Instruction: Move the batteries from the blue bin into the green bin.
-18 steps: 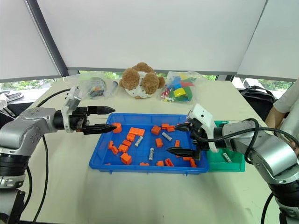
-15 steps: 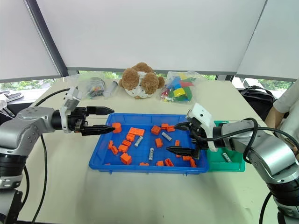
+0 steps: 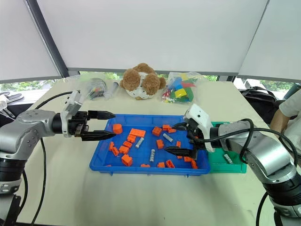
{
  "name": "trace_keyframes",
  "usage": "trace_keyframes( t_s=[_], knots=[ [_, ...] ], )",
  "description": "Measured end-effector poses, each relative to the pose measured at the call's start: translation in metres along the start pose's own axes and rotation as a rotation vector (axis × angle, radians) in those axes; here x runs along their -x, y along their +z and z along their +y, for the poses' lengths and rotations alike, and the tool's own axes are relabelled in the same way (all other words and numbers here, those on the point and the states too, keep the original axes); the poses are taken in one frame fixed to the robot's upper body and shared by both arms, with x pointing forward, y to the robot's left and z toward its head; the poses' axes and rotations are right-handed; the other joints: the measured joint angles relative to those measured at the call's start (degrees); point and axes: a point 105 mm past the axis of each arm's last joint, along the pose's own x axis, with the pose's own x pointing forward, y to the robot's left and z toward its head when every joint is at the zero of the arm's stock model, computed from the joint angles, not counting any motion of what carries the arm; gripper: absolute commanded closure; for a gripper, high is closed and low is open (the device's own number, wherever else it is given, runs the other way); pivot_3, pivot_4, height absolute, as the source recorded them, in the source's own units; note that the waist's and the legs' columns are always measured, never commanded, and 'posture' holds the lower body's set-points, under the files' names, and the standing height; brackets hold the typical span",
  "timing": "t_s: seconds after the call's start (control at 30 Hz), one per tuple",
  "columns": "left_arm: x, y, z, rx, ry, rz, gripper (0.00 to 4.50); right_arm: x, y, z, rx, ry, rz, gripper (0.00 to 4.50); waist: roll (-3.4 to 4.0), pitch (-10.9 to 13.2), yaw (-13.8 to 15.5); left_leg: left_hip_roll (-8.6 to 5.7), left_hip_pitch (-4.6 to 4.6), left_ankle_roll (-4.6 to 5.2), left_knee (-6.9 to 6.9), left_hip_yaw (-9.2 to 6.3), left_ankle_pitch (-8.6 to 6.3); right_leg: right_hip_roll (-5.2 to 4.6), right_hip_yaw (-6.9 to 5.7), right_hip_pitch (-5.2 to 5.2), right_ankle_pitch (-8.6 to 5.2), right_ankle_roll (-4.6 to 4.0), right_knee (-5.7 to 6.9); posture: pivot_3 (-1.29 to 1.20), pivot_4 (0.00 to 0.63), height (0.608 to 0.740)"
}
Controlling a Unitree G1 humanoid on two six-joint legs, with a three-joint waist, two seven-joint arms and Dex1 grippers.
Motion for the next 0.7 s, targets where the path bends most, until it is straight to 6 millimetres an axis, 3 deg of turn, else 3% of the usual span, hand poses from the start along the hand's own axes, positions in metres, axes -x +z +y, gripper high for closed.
trace_keyframes(
  t_s=[0.17, 0.3, 0.53, 0.7],
  knots=[
    [-0.001, 0.000, 0.001, 0.001, 0.002, -0.005, 0.00, -0.008, 0.003, 0.000, 0.007, -0.002, -0.005, 0.05, 0.00, 0.00, -0.01, 0.00, 0.00, 0.00, 0.00, 0.00, 0.00, 0.00, 0.00, 0.00, 0.00, 0.00, 0.01, 0.00, 0.150, 0.733],
    [-0.003, 0.000, 0.001, 0.003, 0.004, -0.010, 0.00, -0.028, 0.010, -0.002, 0.009, -0.006, -0.021, 0.05, 0.00, 0.00, -0.19, 0.00, 0.01, 0.00, 0.00, -0.01, 0.00, 0.02, 0.00, -0.02, 0.00, 0.00, 0.04, 0.00, 0.150, 0.733],
    [-0.002, 0.000, 0.002, 0.001, 0.014, -0.008, 0.00, -0.083, 0.007, 0.002, -0.050, 0.036, 0.030, 0.05, 0.00, 0.00, -0.16, 0.00, -0.01, -0.01, 0.00, 0.02, 0.01, 0.01, 0.00, -0.05, 0.00, 0.00, 0.07, 0.00, 0.150, 0.733],
    [0.000, 0.000, 0.002, -0.003, 0.033, 0.001, 0.00, -0.124, -0.008, 0.008, -0.095, 0.064, 0.115, 0.05, 0.00, 0.00, -0.18, 0.00, -0.02, -0.02, 0.00, 0.03, 0.01, 0.00, -0.02, -0.08, 0.00, 0.00, 0.11, 0.00, 0.150, 0.733]
  ],
)
